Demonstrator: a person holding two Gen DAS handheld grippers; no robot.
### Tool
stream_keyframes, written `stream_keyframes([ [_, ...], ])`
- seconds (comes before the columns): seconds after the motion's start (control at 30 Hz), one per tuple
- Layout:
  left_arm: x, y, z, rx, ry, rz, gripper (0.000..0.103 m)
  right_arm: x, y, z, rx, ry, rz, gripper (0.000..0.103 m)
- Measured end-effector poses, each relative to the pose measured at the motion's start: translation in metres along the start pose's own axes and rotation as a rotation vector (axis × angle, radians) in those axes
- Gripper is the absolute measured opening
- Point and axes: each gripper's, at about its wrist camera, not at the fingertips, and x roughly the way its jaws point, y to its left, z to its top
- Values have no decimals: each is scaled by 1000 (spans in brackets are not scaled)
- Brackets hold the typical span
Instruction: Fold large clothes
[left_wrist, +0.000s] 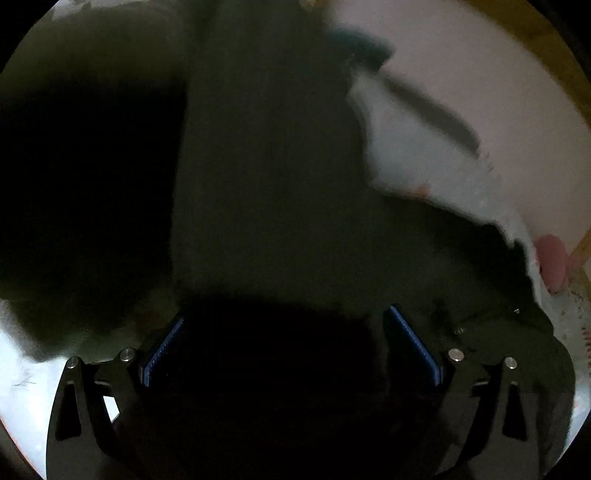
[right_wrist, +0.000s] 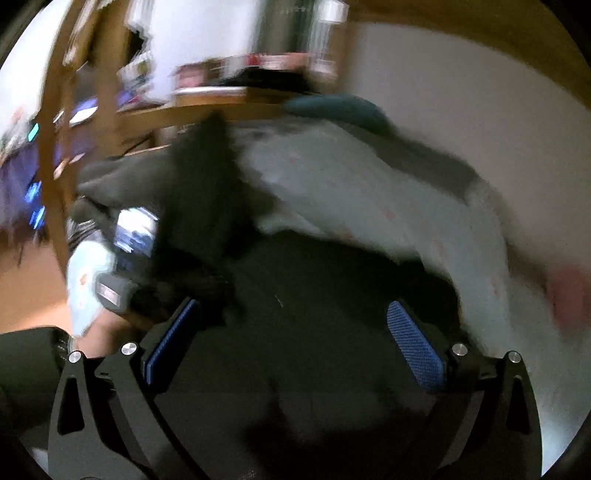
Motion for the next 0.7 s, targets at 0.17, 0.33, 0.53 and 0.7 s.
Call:
stream_keyframes([
  [0.17,11,-12,3,41,7,-21,89,63,57,132,-186,45,63,100],
  [0.33,13,-14,17,49,-64,-63,76,165,92,234,-205,102,63,100],
  [0.53,-18,-10,34,53,-282,-110,76,269,138,295,-246,230,17,99],
  [0.7,-23,5,38,53,-291,-146,41,322,158,298,-234,386,50,46],
])
